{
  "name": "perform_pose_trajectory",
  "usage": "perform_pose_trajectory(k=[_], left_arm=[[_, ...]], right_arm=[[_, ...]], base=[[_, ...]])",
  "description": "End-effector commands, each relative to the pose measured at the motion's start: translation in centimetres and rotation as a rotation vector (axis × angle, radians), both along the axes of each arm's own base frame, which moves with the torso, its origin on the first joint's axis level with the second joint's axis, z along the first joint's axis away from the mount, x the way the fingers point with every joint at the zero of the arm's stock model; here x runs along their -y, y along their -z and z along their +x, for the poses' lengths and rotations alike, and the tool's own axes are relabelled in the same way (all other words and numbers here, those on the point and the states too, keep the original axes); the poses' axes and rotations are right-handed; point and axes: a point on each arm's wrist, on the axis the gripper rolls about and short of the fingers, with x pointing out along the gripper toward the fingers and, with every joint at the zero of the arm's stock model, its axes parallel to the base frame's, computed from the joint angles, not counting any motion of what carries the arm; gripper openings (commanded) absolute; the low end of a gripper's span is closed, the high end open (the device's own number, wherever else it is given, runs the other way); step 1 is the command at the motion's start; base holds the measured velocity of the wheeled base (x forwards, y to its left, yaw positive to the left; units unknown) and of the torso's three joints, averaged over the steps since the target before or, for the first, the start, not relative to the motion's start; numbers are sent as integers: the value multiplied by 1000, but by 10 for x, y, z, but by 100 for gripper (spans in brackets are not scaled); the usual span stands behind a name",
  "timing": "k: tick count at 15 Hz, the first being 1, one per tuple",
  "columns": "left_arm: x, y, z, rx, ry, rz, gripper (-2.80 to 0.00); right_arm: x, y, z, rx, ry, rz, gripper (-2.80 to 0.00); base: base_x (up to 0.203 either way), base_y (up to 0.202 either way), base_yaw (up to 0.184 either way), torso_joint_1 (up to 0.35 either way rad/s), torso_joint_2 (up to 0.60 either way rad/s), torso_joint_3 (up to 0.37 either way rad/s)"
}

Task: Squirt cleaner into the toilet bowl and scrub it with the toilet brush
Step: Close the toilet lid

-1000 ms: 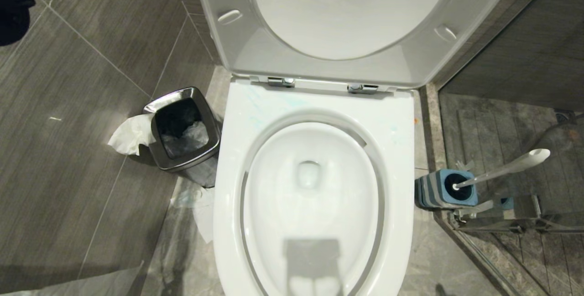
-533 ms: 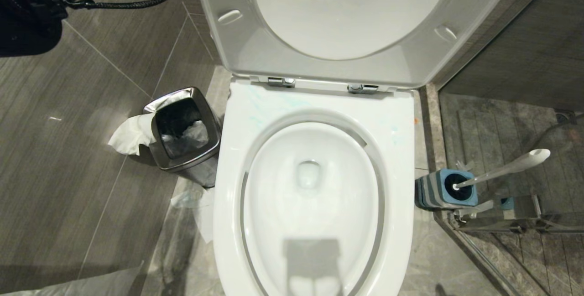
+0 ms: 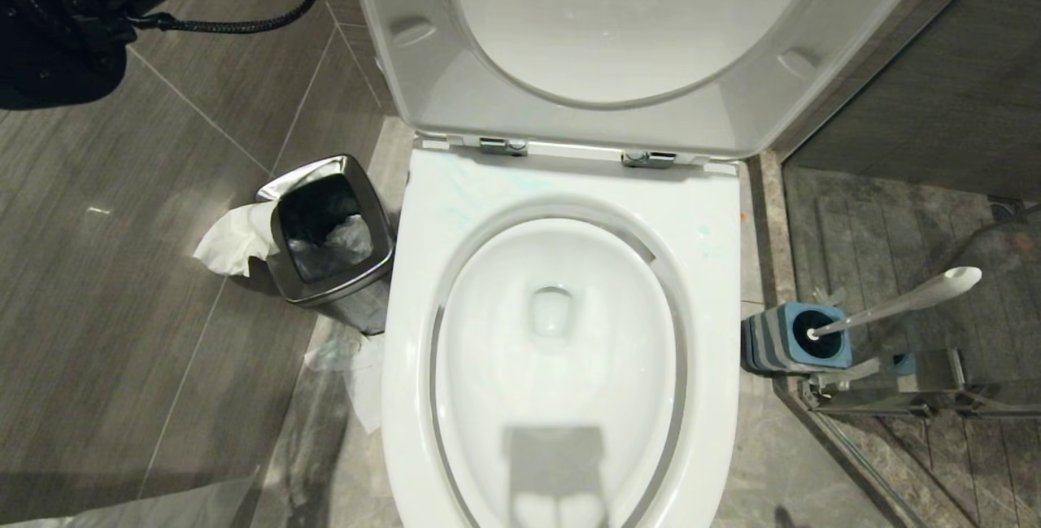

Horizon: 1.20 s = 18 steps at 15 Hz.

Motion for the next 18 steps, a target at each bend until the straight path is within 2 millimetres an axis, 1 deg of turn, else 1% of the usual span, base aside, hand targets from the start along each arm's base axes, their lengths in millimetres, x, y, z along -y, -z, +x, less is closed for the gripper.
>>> perform_pose_trajectory(k=[1,6,10,15,18], left_arm=[[-8,-1,1,-18,22,8,-280],[-17,-5,-4,-42,126,-3,-280],[-29,-2,-3,-41,130,25,-280],[-38,11,-6,-83,182,100,-280],[-39,18,-10,-65,215,126,-280]], right_arm=[[0,0,0,0,0,0,-280],[0,0,0,-1,-1,0,-280],[0,0,0,-1,-1,0,-280],[0,0,0,-1,0,1,-280],[0,0,0,-1,0,0,-280]], base=[[0,0,0,0,0,0],[0,0,0,0,0,0],[0,0,0,0,0,0],[0,0,0,0,0,0],[0,0,0,0,0,0]])
